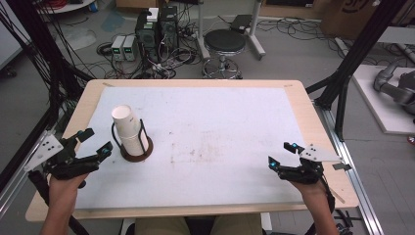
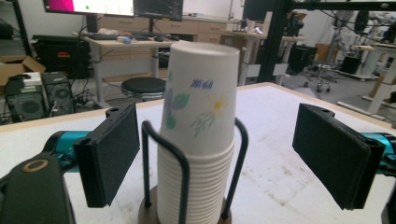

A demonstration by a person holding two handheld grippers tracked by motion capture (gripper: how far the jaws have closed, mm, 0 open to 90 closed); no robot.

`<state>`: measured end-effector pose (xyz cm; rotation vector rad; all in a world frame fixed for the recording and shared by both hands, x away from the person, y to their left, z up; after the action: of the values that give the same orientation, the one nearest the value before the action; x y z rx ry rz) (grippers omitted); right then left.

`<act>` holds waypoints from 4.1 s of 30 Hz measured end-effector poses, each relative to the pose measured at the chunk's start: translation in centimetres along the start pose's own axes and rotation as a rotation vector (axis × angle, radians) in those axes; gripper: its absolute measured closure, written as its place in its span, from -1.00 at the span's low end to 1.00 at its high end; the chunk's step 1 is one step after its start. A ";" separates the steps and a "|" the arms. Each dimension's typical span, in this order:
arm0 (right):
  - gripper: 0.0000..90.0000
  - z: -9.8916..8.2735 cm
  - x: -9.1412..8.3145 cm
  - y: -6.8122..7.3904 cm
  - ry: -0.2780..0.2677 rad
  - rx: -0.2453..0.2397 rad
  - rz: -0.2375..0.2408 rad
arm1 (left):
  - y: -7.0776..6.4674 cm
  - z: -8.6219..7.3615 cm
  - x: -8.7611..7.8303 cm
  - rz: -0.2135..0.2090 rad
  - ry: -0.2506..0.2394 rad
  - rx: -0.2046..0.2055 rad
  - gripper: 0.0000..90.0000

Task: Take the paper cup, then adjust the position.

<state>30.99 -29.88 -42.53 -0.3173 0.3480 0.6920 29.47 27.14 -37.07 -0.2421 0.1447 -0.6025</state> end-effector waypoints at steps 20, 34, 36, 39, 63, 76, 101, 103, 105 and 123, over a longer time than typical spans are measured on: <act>-0.55 0.0 0.2 0.2 0.001 0.003 0.016 | -0.8 5.0 4.1 0.009 0.050 0.038 -0.67; -0.55 0.0 0.3 0.3 0.001 0.006 0.023 | 0.3 3.3 7.6 0.046 0.180 0.037 -0.66; -0.55 0.0 0.3 0.2 0.001 0.006 0.023 | 0.3 3.0 8.0 0.047 0.194 0.035 -0.65; -0.55 0.0 0.3 0.2 0.002 0.006 0.022 | 0.4 2.7 8.3 0.047 0.204 0.034 -0.56; -0.55 -0.1 0.2 0.2 0.004 0.013 0.021 | 0.1 5.3 7.6 0.013 0.124 0.034 -0.22; -0.55 0.0 0.1 0.1 -0.001 0.012 0.018 | -1.0 10.5 6.0 -0.019 0.012 0.043 -0.20; -0.55 0.9 1.6 0.7 -0.010 0.003 0.065 | -8.7 9.1 10.1 -0.269 0.116 0.076 -0.19; -0.55 0.9 1.6 0.9 -0.008 -0.002 0.076 | -9.2 8.4 10.5 -0.281 0.124 0.073 -0.19; -0.55 1.1 1.6 0.9 -0.014 0.000 0.082 | -9.6 7.9 11.0 -0.291 0.137 0.083 -0.19; -0.58 3.6 3.1 3.6 -0.052 -0.015 0.274 | -12.5 3.4 14.3 -0.407 0.239 0.101 -0.19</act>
<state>31.53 -24.12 -41.14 -0.2678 0.3400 0.9702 35.12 9.58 -31.36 -0.0999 0.2987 -1.0408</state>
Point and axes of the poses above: each handheld gripper's, and its own axes: x roughly forward along the jaws, z roughly out of its top, y roughly to its left, the point moved 5 cm from there along x, roughly forward along the jaws, and after that the axes turned 10 degrees about -x, right-handed, at the moved point
